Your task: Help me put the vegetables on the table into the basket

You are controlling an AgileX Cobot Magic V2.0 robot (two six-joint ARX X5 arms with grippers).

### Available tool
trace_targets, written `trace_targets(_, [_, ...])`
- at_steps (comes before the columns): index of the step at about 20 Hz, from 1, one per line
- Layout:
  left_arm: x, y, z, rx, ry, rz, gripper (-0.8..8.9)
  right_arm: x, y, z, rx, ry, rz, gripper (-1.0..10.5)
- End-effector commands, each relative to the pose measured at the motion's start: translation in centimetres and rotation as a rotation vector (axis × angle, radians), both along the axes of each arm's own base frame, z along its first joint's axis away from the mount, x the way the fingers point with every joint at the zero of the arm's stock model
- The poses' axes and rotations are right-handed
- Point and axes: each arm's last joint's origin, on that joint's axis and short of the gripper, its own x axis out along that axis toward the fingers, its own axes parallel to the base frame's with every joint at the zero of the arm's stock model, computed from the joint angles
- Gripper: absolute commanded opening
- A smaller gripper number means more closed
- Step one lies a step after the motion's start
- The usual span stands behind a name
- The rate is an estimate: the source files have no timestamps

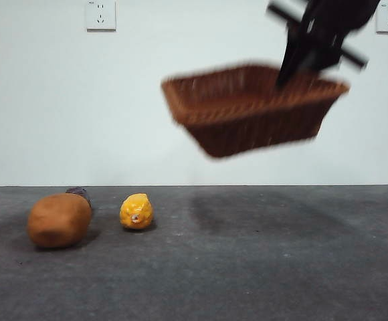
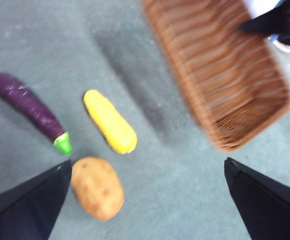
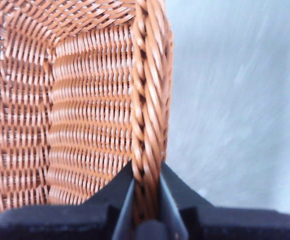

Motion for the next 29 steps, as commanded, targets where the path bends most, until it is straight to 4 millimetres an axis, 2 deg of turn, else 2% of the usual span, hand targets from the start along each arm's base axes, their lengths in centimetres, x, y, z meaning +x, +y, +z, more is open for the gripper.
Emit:
trace_targets(1, [1.3, -0.6, 1.0, -0.024, 0.008, -0.013, 6.29, -2.6, -0.8, 2.7, -0.050, -0.084, -0.008, -0.1])
trace_targets(3, [3.3, -1.7, 2.8, -0.017, 0.004, -0.017, 6.28, -5.1, -1.5, 4.7, -0.062, -0.134, -0.014, -0.1])
trace_targets(5, [5.7, -3.3, 4.2, 0.023, 0.003, -0.008, 6.28, -6.9, -2.2, 5.9, -0.079, -0.163, -0.018, -0.1])
trace_targets(7, [8.6, -5.0, 4.3, 0.061, 0.067, 0.007, 6.28, -8.2, -2.6, 6.6, -0.111, -0.181, -0.039, -0.1])
trace_targets(12, [14.7, -9.3, 0.4, 0.102, 0.273, 0.012, 6.27, -10.0, -3.7, 7.6, -0.132, -0.206, -0.081, -0.1])
trace_targets(16, [17.9, -12.2, -3.3, 0.167, 0.366, 0.048, 6.27, -10.5, -3.9, 7.6, -0.157, -0.196, -0.083, -0.1])
trace_targets(20, [19.8, -13.6, -6.8, 0.249, 0.466, 0.104, 6.27, -10.5, -3.9, 7.5, -0.175, -0.189, -0.074, -0.1])
trace_targets(25, [20.7, -14.0, -10.4, 0.274, 0.598, 0.149, 6.25, -10.5, -3.9, 7.5, -0.180, -0.192, -0.070, -0.1])
trace_targets(29, [21.2, -14.5, -12.0, 0.301, 0.614, 0.159, 6.24, -10.5, -3.9, 7.5, -0.182, -0.192, -0.067, -0.1])
